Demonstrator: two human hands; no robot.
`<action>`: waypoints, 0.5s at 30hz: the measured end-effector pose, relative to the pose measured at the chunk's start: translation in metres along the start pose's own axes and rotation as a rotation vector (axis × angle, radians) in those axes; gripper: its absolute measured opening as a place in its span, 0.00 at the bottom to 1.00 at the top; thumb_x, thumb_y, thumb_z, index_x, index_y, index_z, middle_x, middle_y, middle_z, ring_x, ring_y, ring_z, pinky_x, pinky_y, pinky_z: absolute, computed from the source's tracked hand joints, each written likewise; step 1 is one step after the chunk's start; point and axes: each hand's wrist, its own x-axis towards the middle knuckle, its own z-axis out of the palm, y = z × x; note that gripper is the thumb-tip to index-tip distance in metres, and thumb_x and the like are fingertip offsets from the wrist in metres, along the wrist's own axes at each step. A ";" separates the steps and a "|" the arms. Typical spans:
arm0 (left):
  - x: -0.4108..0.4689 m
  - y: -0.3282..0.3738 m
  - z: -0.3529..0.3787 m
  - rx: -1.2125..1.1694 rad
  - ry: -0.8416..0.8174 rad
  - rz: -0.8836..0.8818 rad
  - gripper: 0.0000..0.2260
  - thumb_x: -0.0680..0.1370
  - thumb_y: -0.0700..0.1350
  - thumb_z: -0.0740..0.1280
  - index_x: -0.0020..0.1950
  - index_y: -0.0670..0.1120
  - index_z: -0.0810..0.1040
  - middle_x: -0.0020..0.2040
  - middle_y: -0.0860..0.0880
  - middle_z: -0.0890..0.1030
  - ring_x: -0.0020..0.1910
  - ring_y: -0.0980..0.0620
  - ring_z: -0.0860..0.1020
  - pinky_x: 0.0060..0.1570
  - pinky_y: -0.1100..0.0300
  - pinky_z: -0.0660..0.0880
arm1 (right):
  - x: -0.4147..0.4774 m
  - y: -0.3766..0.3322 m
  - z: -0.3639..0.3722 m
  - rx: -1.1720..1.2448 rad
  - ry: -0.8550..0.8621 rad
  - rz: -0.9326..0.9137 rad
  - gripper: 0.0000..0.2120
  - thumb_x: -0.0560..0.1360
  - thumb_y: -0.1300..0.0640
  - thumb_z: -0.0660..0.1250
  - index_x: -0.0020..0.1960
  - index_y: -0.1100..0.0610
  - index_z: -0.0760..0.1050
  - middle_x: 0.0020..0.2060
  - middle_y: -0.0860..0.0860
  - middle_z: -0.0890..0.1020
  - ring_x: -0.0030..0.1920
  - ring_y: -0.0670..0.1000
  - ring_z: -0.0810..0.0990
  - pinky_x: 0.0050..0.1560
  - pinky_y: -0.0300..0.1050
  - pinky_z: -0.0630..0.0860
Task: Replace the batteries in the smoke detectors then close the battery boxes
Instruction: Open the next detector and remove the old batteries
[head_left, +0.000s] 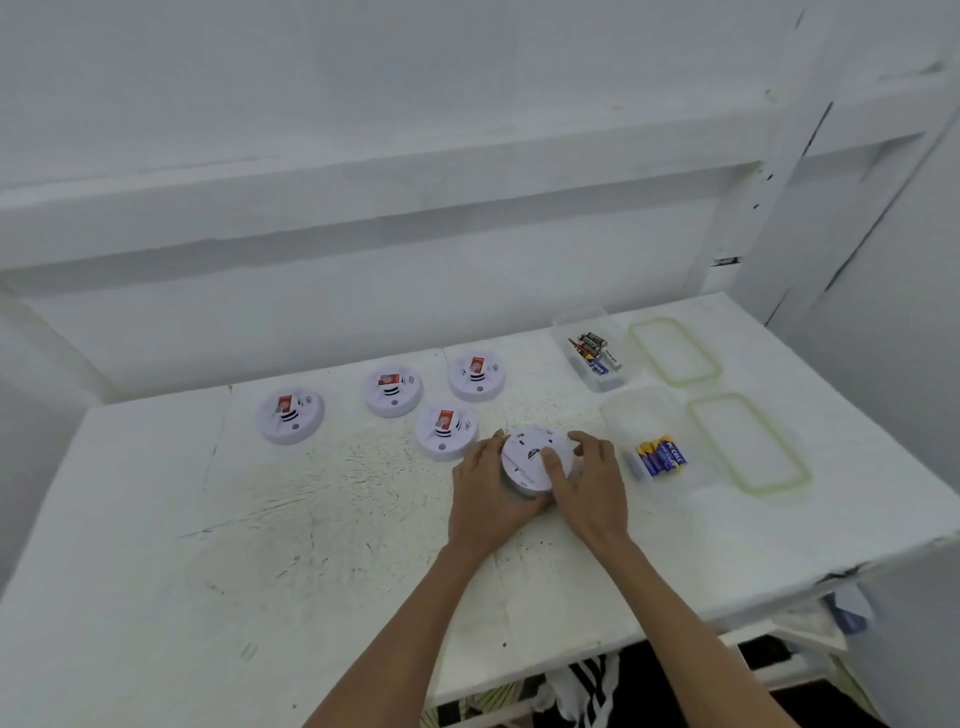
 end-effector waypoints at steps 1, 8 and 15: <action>0.000 -0.002 0.001 0.024 -0.021 -0.003 0.43 0.64 0.73 0.71 0.73 0.51 0.71 0.70 0.57 0.74 0.70 0.55 0.70 0.69 0.51 0.68 | -0.001 -0.001 0.000 0.005 -0.012 -0.012 0.26 0.74 0.38 0.67 0.68 0.48 0.69 0.63 0.49 0.71 0.59 0.49 0.74 0.52 0.47 0.77; -0.001 0.000 -0.003 0.025 -0.087 -0.039 0.40 0.66 0.69 0.70 0.75 0.54 0.69 0.69 0.59 0.75 0.68 0.59 0.70 0.70 0.54 0.64 | -0.002 0.004 -0.001 -0.035 -0.122 -0.088 0.32 0.66 0.34 0.72 0.67 0.42 0.70 0.65 0.47 0.69 0.64 0.51 0.70 0.55 0.49 0.77; -0.001 -0.002 -0.005 0.021 -0.088 -0.039 0.40 0.67 0.71 0.68 0.76 0.55 0.69 0.69 0.60 0.75 0.68 0.60 0.70 0.69 0.57 0.63 | -0.002 0.001 0.000 0.083 -0.101 -0.095 0.29 0.67 0.41 0.77 0.65 0.46 0.75 0.61 0.48 0.73 0.60 0.50 0.74 0.56 0.42 0.73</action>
